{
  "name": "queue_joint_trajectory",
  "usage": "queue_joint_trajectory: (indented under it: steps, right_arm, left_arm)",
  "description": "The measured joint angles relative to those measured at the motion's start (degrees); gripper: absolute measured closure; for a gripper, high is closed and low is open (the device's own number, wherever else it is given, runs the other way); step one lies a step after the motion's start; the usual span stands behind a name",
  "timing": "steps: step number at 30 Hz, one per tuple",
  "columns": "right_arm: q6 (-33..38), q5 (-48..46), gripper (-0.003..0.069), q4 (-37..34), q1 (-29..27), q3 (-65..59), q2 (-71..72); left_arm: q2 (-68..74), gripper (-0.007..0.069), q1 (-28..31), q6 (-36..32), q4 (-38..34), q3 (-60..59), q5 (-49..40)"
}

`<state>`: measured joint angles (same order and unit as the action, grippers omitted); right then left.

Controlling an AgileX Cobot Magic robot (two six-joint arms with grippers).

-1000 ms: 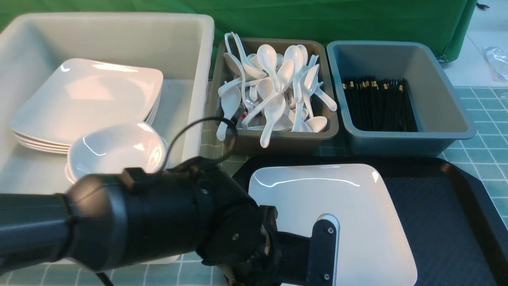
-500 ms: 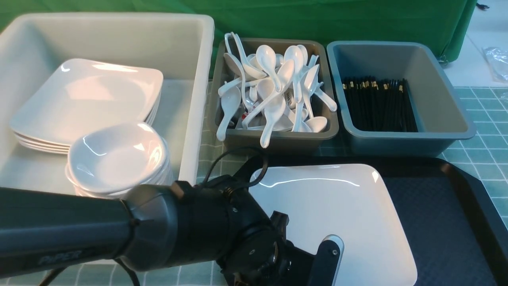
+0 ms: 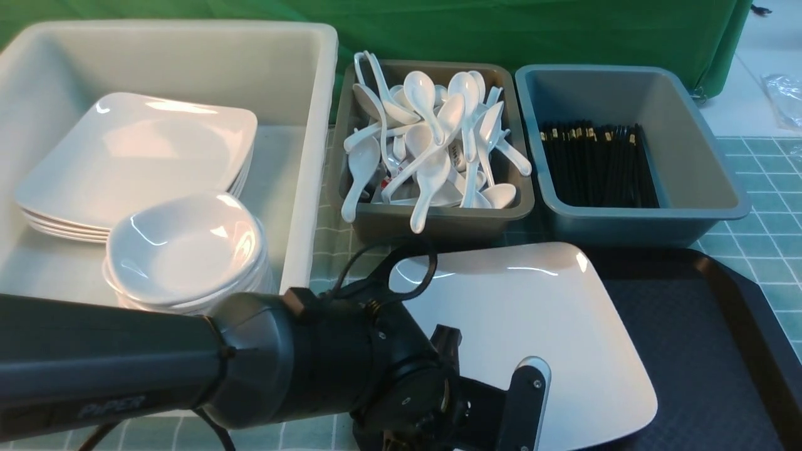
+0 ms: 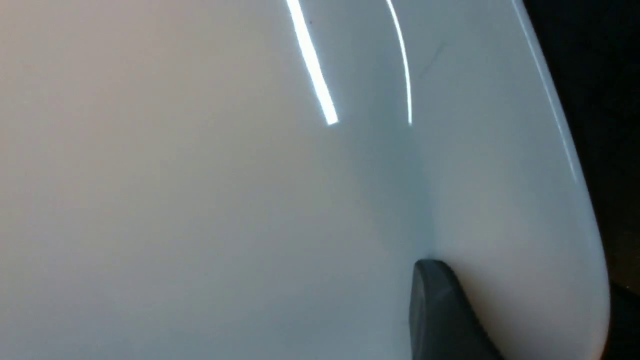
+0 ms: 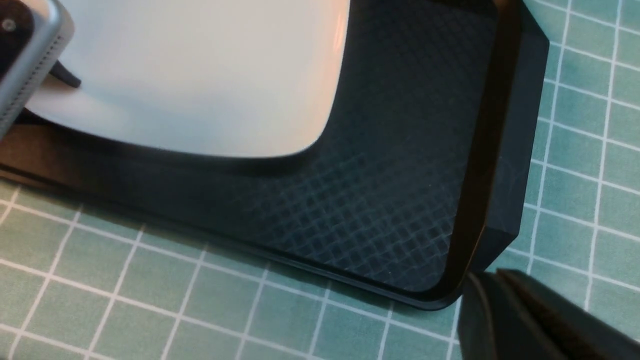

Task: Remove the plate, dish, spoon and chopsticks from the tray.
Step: Use the left arm to grab a plate from the dinner plate, then use the left arm to put the plate into the large storage box on the left

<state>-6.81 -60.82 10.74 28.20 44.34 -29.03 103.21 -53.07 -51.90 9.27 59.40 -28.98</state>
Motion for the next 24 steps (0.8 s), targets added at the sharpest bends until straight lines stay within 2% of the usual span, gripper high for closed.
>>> queue_joint_trajectory:
  steps: [1,9,19,24]
  right_arm:
    - [0.0,0.0,0.0639,0.0,0.0,0.0,0.0]
    - [0.0,0.6,0.0639,0.05,0.0,0.0,0.0]
    - [0.0,1.9,0.0639,0.58,0.0,0.0,0.0]
    - [-2.06,2.43,0.0639,5.88,0.0,0.78,0.0]
  left_arm:
    - [-0.1,0.0372,0.0,0.12,-0.01,0.0,-0.09]
    - [-12.1,0.0574,-5.39,2.73,-0.5,-0.12,-2.34]
    - [-21.35,0.0606,-7.46,4.17,-0.41,-0.34,-4.0]
    - [-26.16,0.0595,-7.46,4.38,-0.41,-0.57,-4.06]
